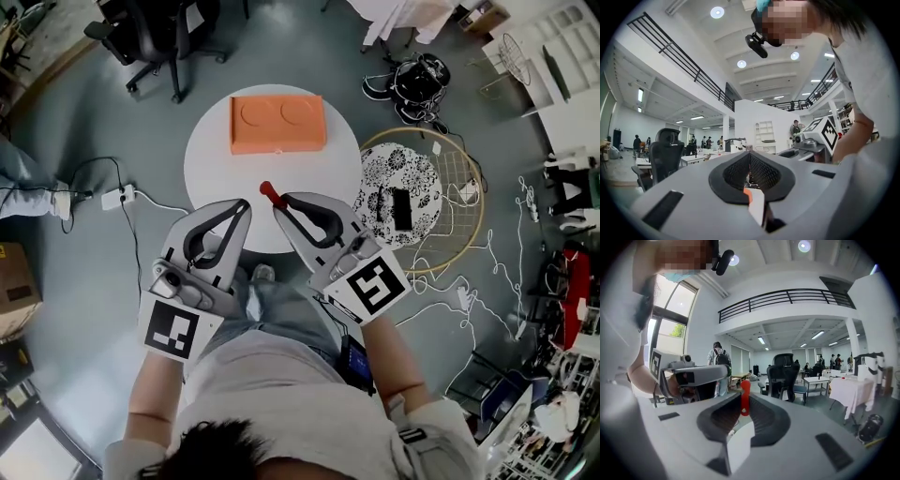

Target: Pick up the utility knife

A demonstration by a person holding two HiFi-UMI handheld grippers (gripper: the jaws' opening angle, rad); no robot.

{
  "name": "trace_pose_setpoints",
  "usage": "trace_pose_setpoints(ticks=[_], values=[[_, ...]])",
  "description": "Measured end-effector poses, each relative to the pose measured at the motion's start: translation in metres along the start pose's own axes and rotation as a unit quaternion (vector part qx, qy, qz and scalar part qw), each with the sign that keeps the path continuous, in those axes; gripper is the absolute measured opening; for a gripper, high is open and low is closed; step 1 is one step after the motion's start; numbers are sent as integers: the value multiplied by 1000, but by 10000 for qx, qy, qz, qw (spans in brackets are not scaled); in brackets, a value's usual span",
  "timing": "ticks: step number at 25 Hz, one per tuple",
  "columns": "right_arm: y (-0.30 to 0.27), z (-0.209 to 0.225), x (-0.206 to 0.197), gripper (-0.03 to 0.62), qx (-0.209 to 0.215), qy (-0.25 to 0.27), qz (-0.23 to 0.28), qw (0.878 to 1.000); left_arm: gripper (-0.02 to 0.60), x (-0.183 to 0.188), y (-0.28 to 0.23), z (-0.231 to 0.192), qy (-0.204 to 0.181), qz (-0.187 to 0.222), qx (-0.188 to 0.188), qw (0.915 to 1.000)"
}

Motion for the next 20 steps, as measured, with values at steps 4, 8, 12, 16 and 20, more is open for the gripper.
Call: trace_pose_setpoints(ticks=[4,8,12,16,20], values=[[12,-5,15,58,-155,42,203,9997,11,1,-5,4,68,62,-153,9998],[27,-9,27,58,-294,87,351,9989,11,4,-12,12,86,156,-308,9994],[38,-11,38,58,-443,157,471,9978,11,6,-18,18,52,190,-487,9986],[48,-12,45,58,-574,173,589,9965,11,8,-25,24,71,245,-624,9977],[52,-17,49,58,-684,213,637,9954,11,11,-25,27,69,288,-752,9967]])
Point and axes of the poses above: the fingertips, and each gripper's own axes: y backward along the fingers, z to its right, x out of its top, the point moved 7 cm from there along y, backward along the fingers, and after that the axes turned 7 degrees about z, right-handed, at the moved point
